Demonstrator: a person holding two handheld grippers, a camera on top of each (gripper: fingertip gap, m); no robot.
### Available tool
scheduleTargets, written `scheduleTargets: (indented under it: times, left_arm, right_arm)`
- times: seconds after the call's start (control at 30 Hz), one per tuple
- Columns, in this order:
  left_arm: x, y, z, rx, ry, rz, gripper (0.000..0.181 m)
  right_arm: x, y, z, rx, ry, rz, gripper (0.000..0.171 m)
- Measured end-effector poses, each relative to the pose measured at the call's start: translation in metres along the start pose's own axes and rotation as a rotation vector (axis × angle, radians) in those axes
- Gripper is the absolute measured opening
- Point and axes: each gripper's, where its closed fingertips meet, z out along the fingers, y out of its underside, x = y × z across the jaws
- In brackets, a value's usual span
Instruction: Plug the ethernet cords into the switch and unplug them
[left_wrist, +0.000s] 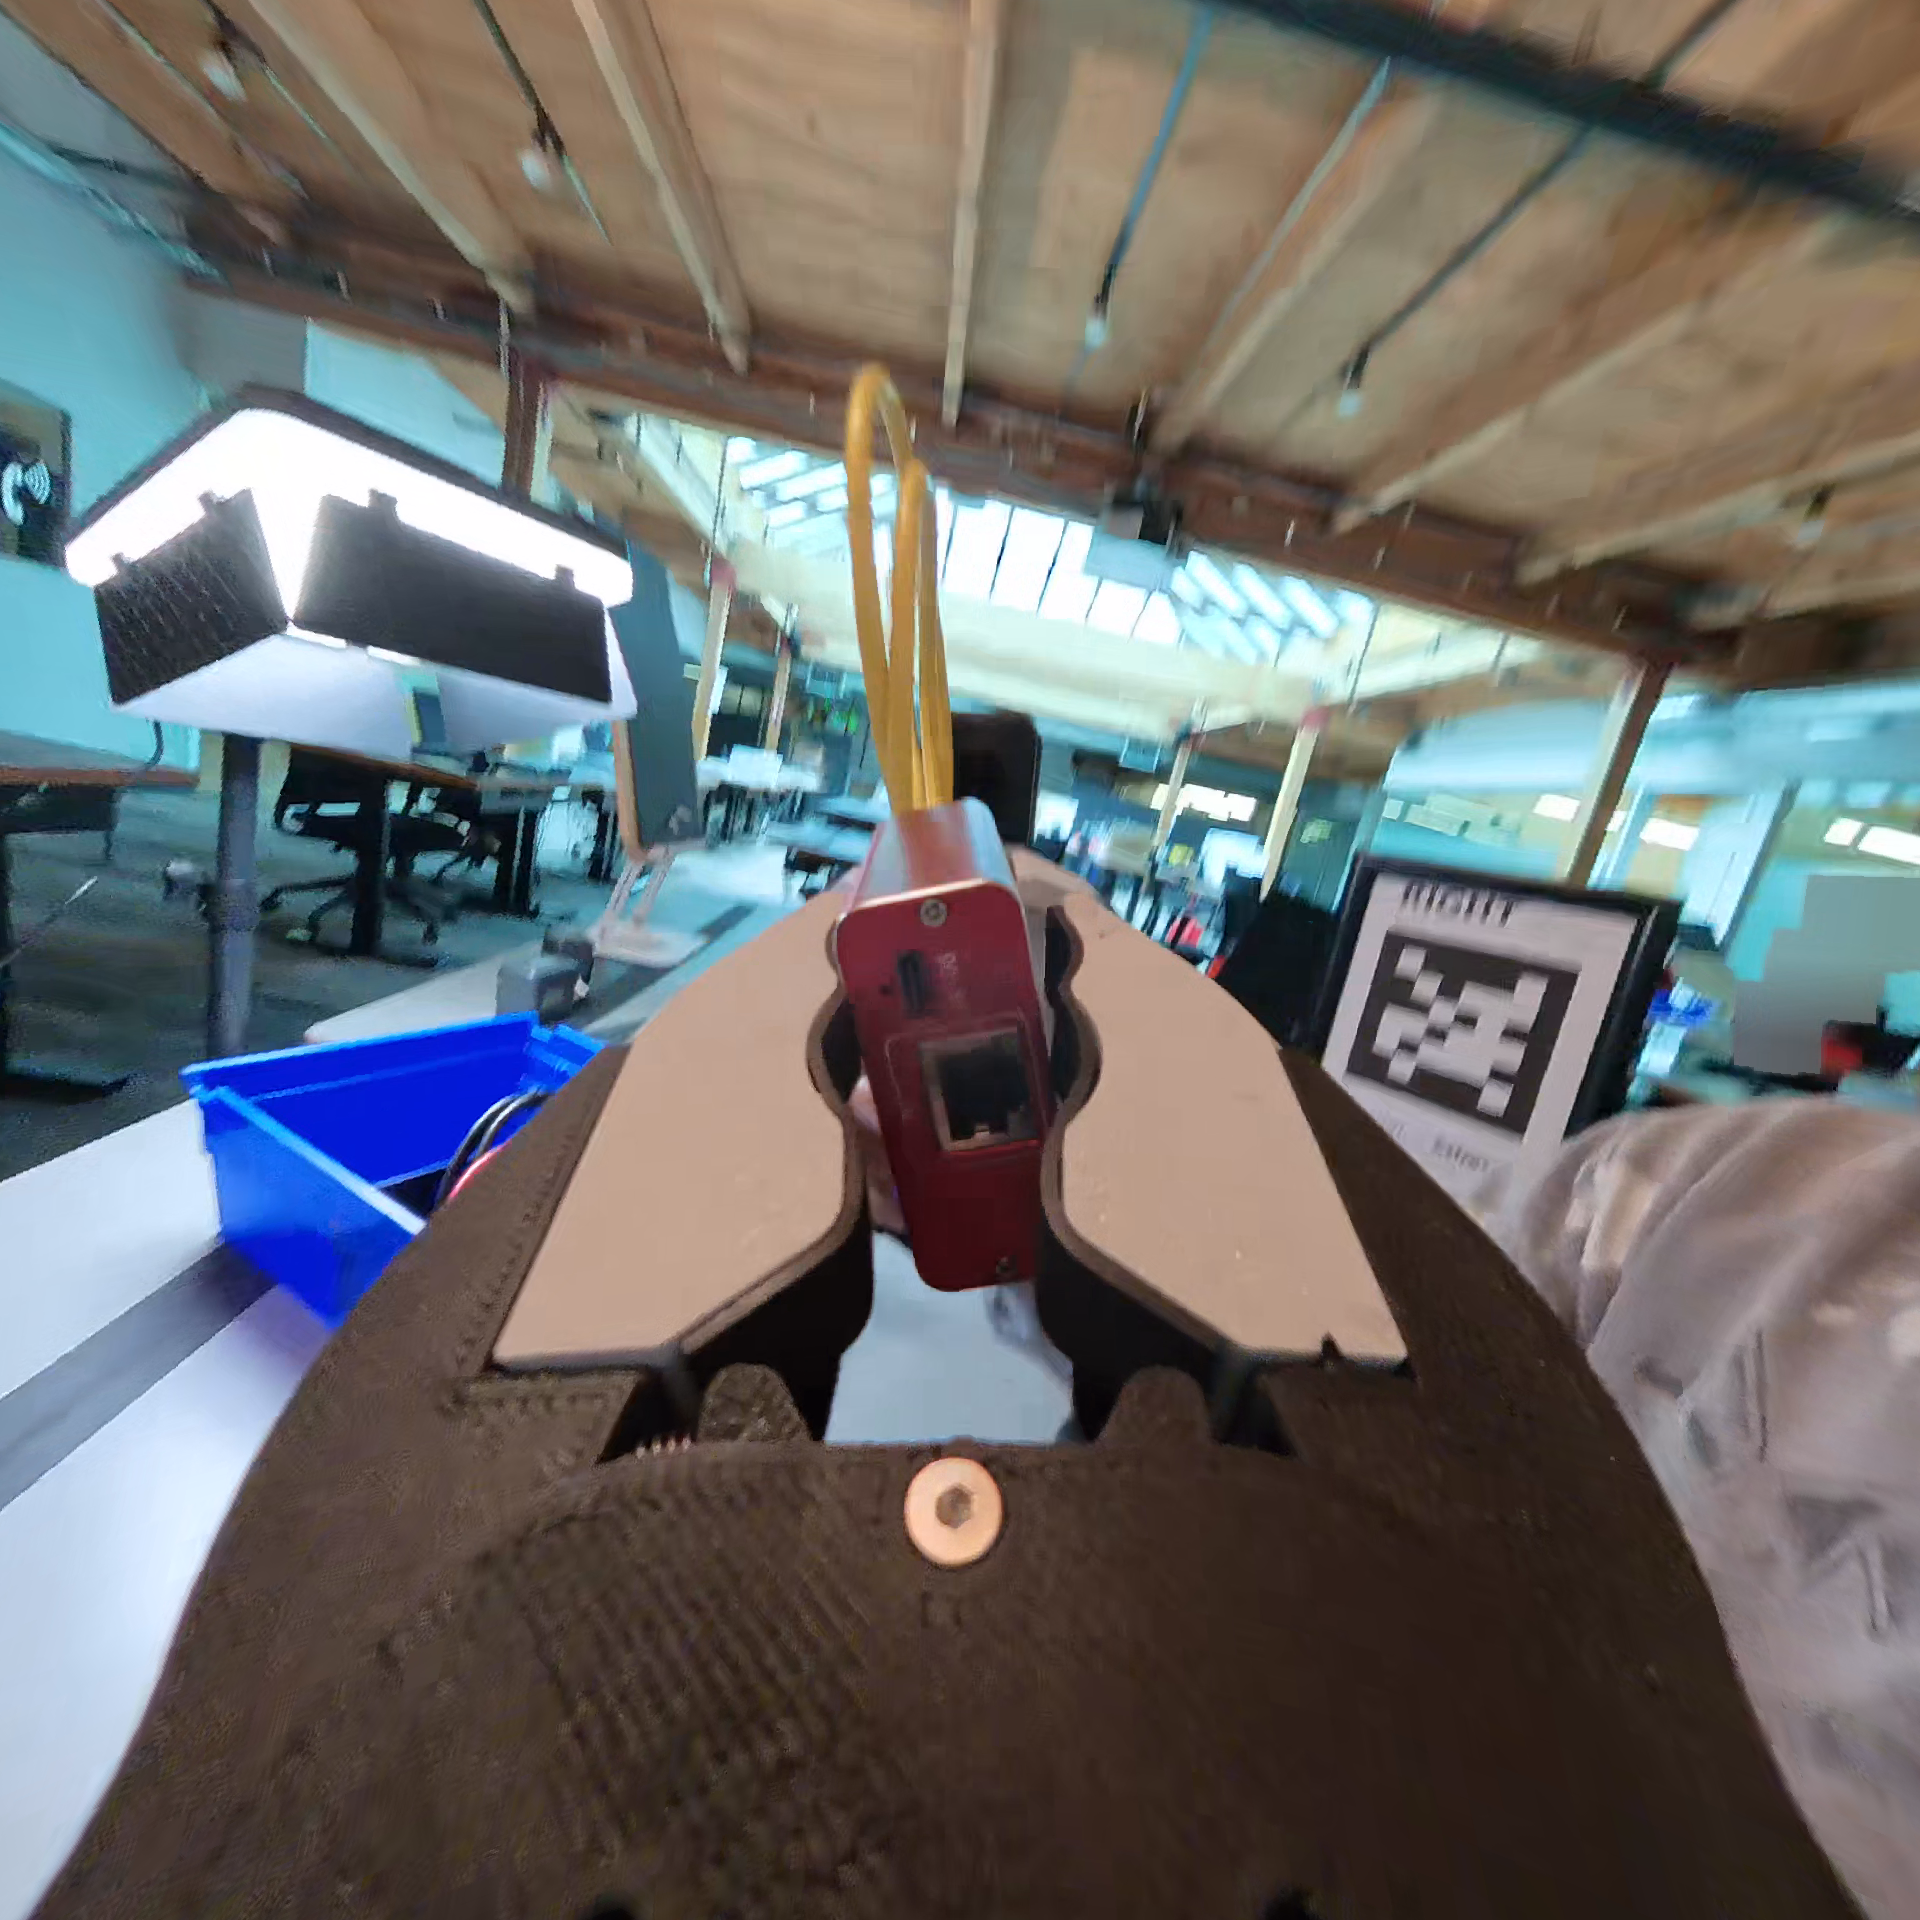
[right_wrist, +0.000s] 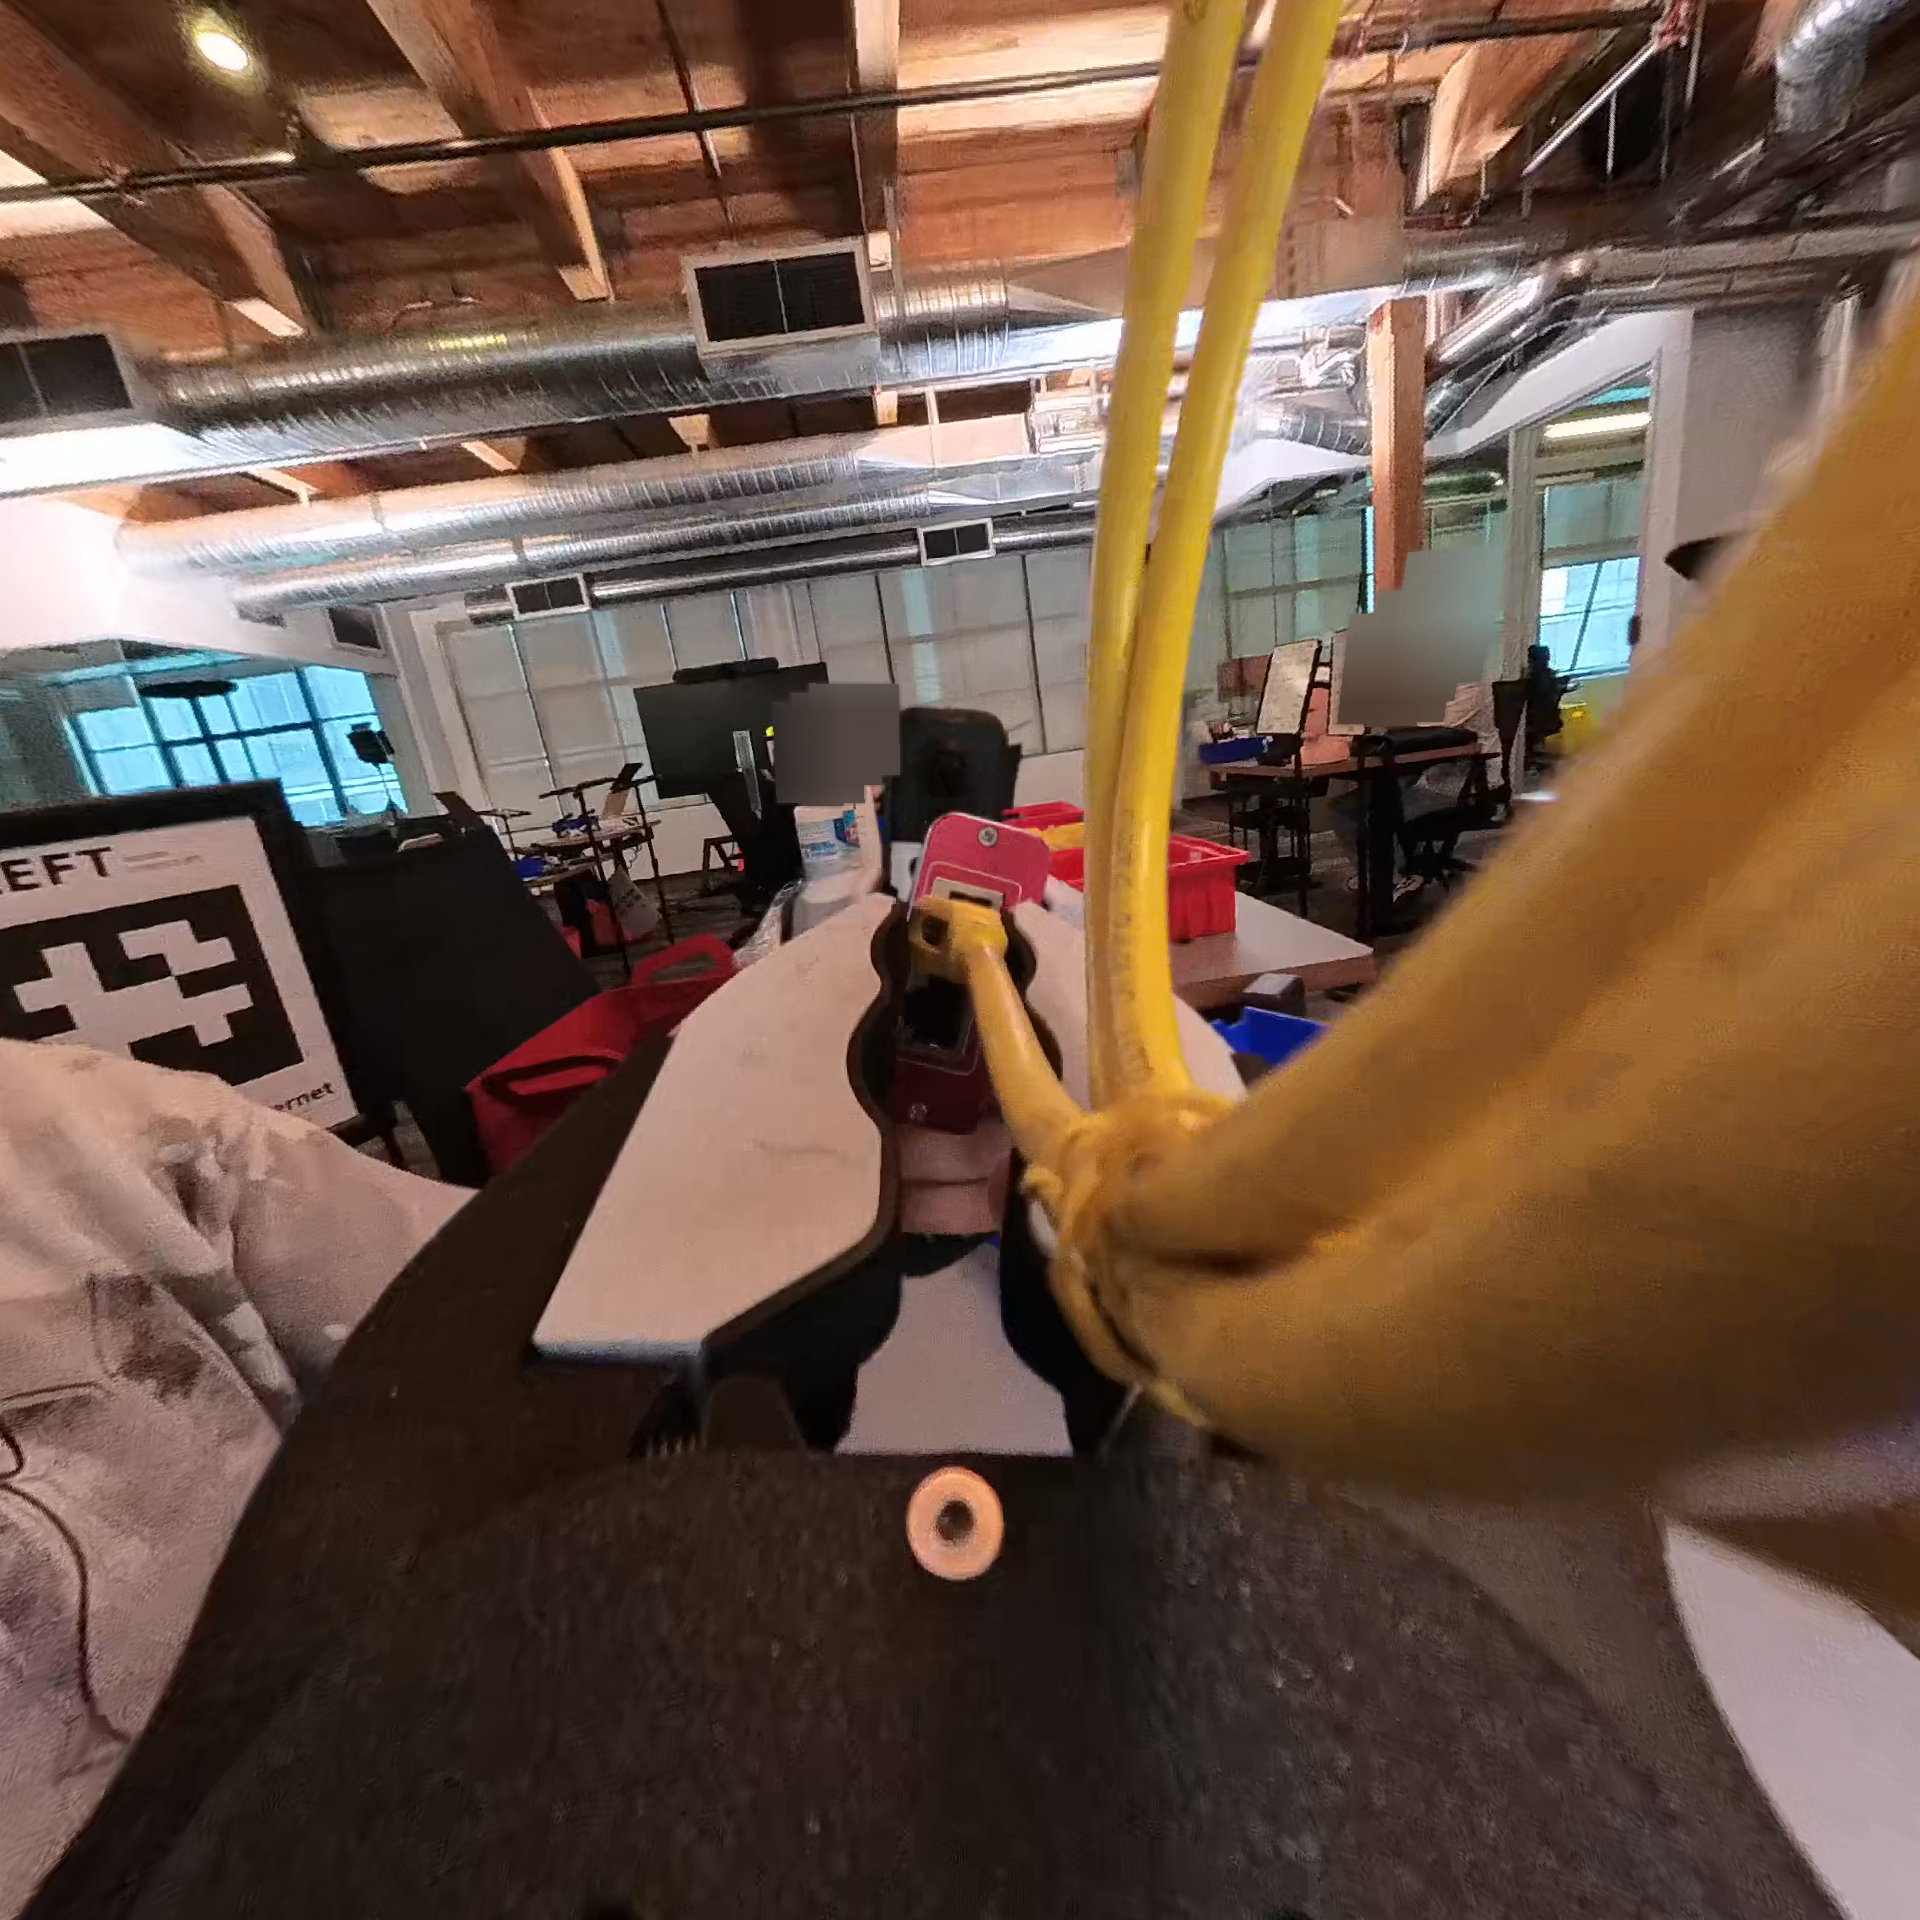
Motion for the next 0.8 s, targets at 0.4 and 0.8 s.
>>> scheduleTargets:
  times: [0.4, 0.8]
  left_arm:
    - [-0.017, 0.008, 0.002, -0.088, -0.238, 0.06, 0.03]
    - [-0.034, 0.024, 0.002, -0.155, -0.326, -0.062, 0.03]
  right_arm:
    - [0.022, 0.008, -0.006, -0.028, 0.057, 0.146, 0.023]
    - [0.04, 0.016, -0.016, -0.061, 0.106, 0.148, 0.022]
